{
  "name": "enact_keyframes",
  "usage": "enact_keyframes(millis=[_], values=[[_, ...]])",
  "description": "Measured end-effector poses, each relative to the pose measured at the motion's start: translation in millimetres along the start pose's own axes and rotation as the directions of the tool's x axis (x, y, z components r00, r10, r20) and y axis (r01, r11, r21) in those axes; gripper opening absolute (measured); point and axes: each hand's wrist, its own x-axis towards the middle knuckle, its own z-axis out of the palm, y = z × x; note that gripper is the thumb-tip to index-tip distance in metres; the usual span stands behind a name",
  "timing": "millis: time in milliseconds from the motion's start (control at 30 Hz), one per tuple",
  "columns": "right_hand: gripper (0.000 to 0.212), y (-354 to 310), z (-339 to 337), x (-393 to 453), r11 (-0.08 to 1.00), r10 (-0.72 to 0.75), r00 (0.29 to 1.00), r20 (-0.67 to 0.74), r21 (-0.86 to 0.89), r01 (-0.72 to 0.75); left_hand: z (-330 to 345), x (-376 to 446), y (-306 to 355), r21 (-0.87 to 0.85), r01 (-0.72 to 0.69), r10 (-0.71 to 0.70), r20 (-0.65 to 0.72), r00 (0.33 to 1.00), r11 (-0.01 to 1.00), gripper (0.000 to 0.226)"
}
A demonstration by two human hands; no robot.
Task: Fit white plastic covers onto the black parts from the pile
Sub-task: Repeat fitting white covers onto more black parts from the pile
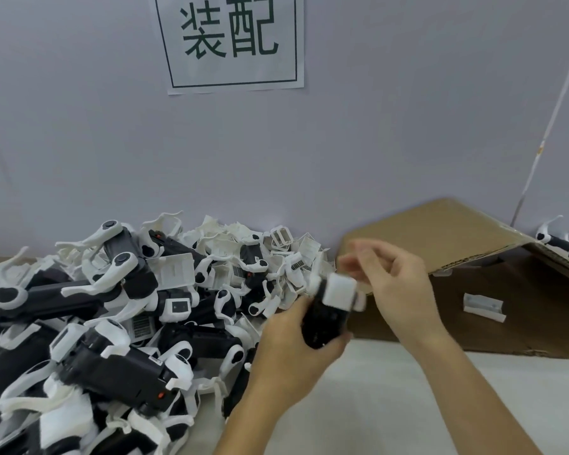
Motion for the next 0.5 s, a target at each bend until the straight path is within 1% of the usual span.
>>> enact_keyframes(millis=[33,67,100,133,200,233,300,367,467,500], values=[[0.017,5,5,0,0.999,-0.039,0.993,-0.111,0.021,0.042,-2,1,0,-0.099,0.077,-0.080,-0.030,0.996,0.992,0.030],[0.017,12,9,0,0.998,-0.056,0.982,-0.178,0.021,0.061,-3,2,2,-0.201,0.132,-0.147,-0.058,0.987,0.971,0.028],[0.019,20,12,-1,0.999,-0.048,0.978,-0.201,0.003,0.050,-5,3,3,-0.295,0.170,-0.205,-0.092,0.974,0.940,0.026],[0.022,30,15,-3,0.999,-0.022,0.981,-0.192,-0.028,0.017,-6,5,4,-0.374,0.198,-0.263,-0.131,0.956,0.906,0.026],[0.027,53,22,-9,0.991,0.066,0.992,-0.104,-0.113,-0.078,-10,9,5,-0.507,0.235,-0.372,-0.188,0.909,0.829,0.028],[0.026,64,26,-14,0.979,0.113,0.993,-0.042,-0.166,-0.119,-12,11,4,-0.562,0.244,-0.411,-0.191,0.891,0.790,0.032],[0.023,84,35,-24,0.949,0.184,0.981,0.063,-0.270,-0.161,-15,14,4,-0.619,0.258,-0.454,-0.181,0.872,0.742,0.038],[0.021,100,44,-33,0.930,0.224,0.965,0.136,-0.327,-0.170,-18,16,3,-0.688,0.253,-0.499,-0.181,0.848,0.680,0.036],[0.026,113,53,-35,0.909,0.216,0.954,0.206,-0.398,-0.120,-22,20,2,-0.847,0.209,-0.609,-0.160,0.777,0.489,0.034],[0.028,114,57,-33,0.907,0.198,0.955,0.219,-0.412,-0.094,-23,21,1,-0.877,0.187,-0.632,-0.156,0.759,0.442,0.036]])
